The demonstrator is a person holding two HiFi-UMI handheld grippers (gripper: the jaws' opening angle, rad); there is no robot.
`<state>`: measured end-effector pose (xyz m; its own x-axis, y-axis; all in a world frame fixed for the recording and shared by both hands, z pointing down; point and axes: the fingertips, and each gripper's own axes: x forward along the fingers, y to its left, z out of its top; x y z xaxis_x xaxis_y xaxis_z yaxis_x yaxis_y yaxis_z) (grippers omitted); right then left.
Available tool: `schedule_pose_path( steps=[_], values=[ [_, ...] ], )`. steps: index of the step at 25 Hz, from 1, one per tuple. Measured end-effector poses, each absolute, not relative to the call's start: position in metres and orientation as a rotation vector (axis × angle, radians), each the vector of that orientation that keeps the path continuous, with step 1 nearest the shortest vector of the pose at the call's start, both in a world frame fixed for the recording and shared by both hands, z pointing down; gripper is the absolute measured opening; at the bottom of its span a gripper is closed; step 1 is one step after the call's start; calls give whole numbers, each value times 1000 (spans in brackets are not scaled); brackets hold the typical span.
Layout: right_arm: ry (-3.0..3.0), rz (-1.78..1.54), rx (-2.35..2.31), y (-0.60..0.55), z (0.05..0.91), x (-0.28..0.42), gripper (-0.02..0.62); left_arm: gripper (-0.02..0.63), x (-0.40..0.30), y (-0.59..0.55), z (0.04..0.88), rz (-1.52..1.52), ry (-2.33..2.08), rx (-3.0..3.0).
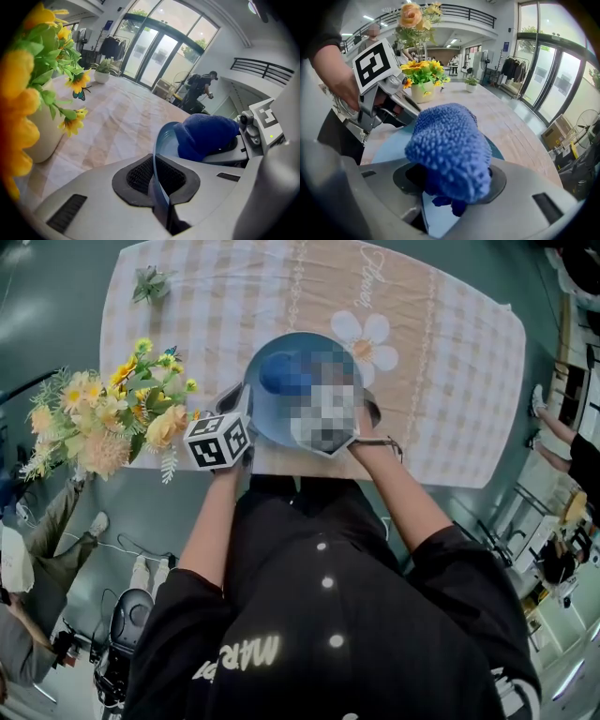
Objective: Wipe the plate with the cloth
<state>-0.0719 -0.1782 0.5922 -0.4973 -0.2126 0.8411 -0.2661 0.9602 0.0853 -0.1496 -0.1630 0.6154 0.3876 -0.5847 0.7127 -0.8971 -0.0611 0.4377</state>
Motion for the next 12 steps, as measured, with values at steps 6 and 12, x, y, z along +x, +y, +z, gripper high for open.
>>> schedule_pose_path(
  steps=[6, 12],
  values=[
    [-2127, 92, 298, -168, 603, -92, 196, 29, -149, -164, 614, 412, -1288, 1752],
    [-2119, 84, 288, -167, 610, -96, 196, 29, -149, -164, 615, 410, -1288, 1748]
  ],
)
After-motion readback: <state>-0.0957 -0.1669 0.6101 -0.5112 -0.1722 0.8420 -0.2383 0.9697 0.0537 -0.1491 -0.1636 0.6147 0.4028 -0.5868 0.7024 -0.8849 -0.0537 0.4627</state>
